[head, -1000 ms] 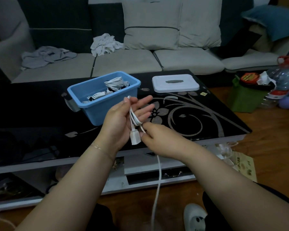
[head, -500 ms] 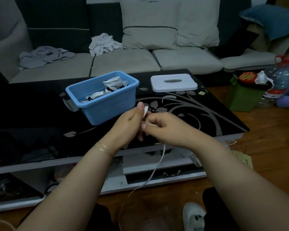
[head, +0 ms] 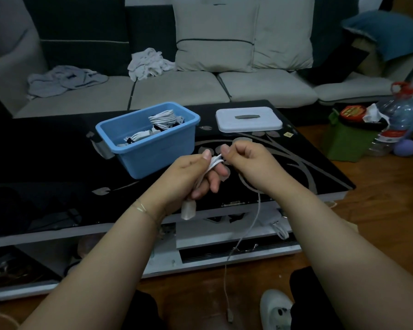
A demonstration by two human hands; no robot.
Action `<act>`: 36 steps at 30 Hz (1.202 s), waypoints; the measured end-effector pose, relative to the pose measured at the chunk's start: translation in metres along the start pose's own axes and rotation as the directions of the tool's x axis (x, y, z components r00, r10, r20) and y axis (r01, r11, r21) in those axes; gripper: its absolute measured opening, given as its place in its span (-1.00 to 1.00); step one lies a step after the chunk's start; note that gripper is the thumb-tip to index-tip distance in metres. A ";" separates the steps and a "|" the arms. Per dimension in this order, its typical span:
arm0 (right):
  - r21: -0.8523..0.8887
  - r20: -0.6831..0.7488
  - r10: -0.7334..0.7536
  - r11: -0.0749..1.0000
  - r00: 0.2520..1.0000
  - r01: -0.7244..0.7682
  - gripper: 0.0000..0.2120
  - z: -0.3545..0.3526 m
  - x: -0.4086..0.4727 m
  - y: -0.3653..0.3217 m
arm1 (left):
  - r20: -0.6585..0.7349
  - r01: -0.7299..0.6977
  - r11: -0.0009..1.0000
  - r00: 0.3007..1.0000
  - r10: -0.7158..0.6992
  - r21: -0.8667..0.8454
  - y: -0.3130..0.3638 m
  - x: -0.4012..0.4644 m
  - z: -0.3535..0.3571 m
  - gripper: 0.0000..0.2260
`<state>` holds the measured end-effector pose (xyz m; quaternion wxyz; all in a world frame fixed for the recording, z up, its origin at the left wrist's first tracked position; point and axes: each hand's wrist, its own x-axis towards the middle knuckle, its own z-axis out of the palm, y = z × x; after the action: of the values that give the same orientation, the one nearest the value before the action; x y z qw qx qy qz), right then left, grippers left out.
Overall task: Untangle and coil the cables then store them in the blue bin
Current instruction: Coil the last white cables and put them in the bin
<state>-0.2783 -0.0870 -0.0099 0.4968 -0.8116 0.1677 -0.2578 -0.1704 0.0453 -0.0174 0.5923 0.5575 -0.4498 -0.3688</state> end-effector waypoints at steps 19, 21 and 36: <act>-0.229 0.342 0.164 0.970 0.925 -0.087 -0.74 0.041 -0.019 -0.004 | -0.192 -0.151 0.902 0.978 0.077 -0.404 -0.001 0.006 -0.006 -0.68; -0.297 0.385 0.132 0.955 0.914 -0.013 -0.75 0.038 -0.024 -0.009 | -0.254 -0.162 0.941 0.963 0.086 -0.298 -0.003 0.008 -0.009 -0.71; -0.226 0.406 0.123 0.974 0.906 -0.031 -0.89 0.005 -0.018 -0.017 | -0.093 -0.012 0.740 0.991 0.100 0.673 -0.008 0.002 0.004 -0.54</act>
<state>-0.2894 -0.0662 -0.0016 0.4405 -0.8893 0.1166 -0.0391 -0.1728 0.0413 -0.0255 0.3897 0.7407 -0.5316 -0.1295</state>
